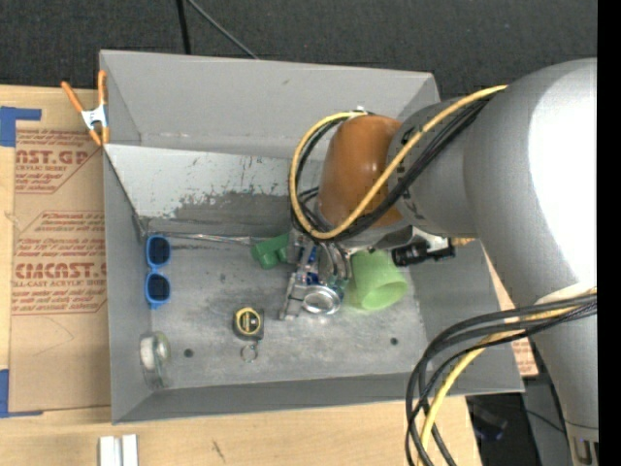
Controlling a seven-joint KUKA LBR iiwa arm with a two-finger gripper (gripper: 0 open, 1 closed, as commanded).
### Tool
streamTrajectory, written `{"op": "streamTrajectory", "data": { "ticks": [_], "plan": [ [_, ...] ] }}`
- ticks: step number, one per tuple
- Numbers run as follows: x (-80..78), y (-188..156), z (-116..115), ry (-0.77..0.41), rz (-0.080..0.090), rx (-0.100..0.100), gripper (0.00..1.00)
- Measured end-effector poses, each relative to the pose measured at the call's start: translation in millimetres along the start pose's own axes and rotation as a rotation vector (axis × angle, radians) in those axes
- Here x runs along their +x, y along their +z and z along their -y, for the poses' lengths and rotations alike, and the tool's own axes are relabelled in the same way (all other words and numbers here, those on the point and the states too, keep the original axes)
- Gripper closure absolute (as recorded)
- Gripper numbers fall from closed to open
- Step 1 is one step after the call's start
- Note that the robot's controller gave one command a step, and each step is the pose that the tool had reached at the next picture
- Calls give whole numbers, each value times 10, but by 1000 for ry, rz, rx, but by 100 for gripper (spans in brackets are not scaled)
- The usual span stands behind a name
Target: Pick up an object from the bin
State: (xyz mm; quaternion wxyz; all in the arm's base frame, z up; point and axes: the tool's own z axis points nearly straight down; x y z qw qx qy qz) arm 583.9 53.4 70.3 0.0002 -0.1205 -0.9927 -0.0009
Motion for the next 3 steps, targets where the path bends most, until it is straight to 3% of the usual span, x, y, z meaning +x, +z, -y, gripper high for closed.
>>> {"op": "streamTrajectory", "data": {
  "ticks": [1,2,3],
  "plan": [
    [-7,-3,1,1,3,-1,100],
    [0,0,1,0,0,0,0],
    [-7,-3,2,1,3,-1,100]
  ]
}}
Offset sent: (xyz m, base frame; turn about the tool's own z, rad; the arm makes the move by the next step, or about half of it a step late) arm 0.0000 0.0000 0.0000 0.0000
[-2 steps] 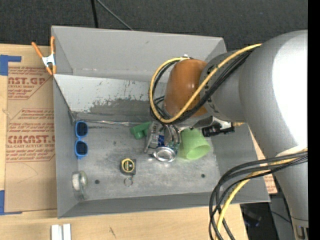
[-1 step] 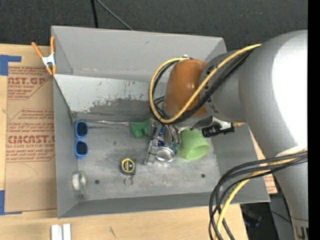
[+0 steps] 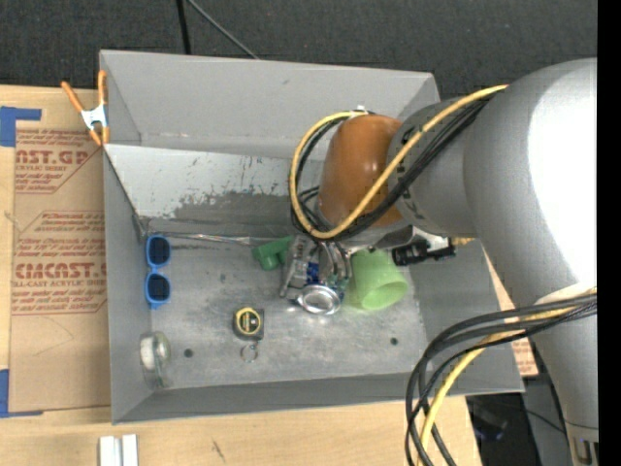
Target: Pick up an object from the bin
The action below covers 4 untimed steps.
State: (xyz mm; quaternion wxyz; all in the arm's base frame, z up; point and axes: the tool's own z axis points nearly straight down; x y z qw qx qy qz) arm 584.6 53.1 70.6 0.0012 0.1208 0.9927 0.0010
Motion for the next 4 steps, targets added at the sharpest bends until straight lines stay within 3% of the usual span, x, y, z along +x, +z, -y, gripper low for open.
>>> {"op": "streamTrajectory", "data": {
  "ticks": [1,2,3,4],
  "plan": [
    [7,4,0,-1,-3,1,0],
    [0,0,0,0,0,0,100],
    [7,4,0,-1,-3,1,0],
    [0,1,0,0,0,0,100]
  ]
}}
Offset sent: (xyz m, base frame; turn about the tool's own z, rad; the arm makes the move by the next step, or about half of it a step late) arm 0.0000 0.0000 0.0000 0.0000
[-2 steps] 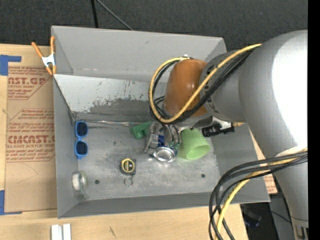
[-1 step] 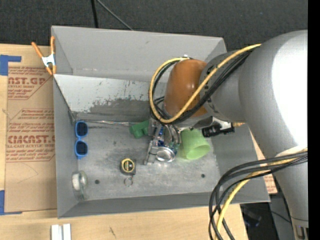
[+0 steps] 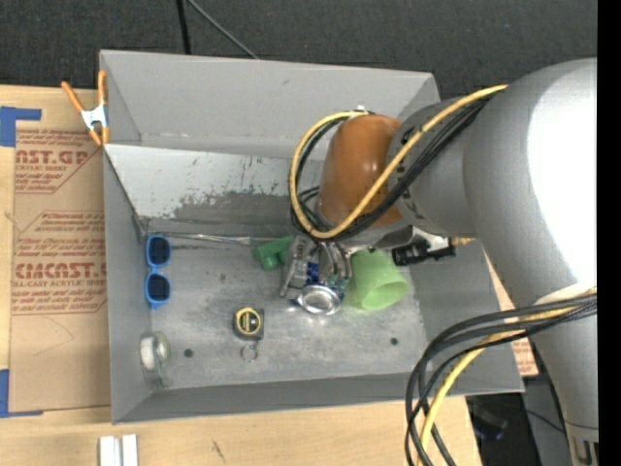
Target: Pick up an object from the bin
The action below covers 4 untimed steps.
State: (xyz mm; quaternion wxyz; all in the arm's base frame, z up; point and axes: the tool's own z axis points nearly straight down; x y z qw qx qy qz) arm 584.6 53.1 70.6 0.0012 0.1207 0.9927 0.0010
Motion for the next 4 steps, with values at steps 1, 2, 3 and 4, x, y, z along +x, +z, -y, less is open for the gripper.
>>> {"op": "streamTrajectory", "data": {
  "ticks": [1,2,3,4],
  "plan": [
    [7,4,0,0,-3,1,0],
    [0,0,0,0,0,0,100],
    [7,4,1,-1,-3,1,0],
    [357,-139,-261,4,-4,0,0]
  ]
}}
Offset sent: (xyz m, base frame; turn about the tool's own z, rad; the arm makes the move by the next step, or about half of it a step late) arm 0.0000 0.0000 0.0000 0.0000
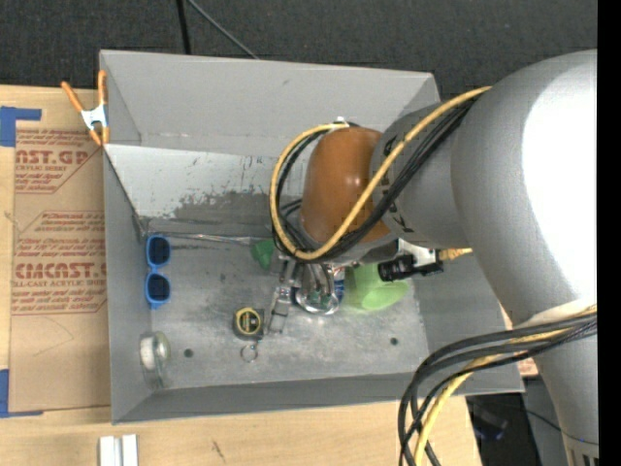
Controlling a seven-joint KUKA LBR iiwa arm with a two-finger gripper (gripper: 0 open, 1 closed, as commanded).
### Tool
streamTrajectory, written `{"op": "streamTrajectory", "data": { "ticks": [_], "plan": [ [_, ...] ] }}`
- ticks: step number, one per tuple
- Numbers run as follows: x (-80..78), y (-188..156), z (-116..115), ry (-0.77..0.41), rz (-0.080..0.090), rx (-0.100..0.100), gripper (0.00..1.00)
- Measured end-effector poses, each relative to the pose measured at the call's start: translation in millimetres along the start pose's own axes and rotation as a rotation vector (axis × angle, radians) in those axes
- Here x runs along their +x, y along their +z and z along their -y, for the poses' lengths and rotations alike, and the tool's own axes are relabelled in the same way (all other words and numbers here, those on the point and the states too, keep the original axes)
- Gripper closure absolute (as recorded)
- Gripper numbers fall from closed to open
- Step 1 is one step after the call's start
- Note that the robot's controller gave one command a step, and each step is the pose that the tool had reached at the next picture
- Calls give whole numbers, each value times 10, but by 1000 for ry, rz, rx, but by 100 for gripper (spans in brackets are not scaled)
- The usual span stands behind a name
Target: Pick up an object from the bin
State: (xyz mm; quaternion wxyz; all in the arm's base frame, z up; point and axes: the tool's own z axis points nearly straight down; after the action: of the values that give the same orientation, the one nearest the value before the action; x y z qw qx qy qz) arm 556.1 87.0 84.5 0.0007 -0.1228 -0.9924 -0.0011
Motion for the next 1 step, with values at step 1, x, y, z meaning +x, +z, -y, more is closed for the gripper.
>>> {"op": "streamTrajectory", "data": {
  "ticks": [1],
  "plan": [
    [399,159,54,-101,-2,3,0]
  ]
}}
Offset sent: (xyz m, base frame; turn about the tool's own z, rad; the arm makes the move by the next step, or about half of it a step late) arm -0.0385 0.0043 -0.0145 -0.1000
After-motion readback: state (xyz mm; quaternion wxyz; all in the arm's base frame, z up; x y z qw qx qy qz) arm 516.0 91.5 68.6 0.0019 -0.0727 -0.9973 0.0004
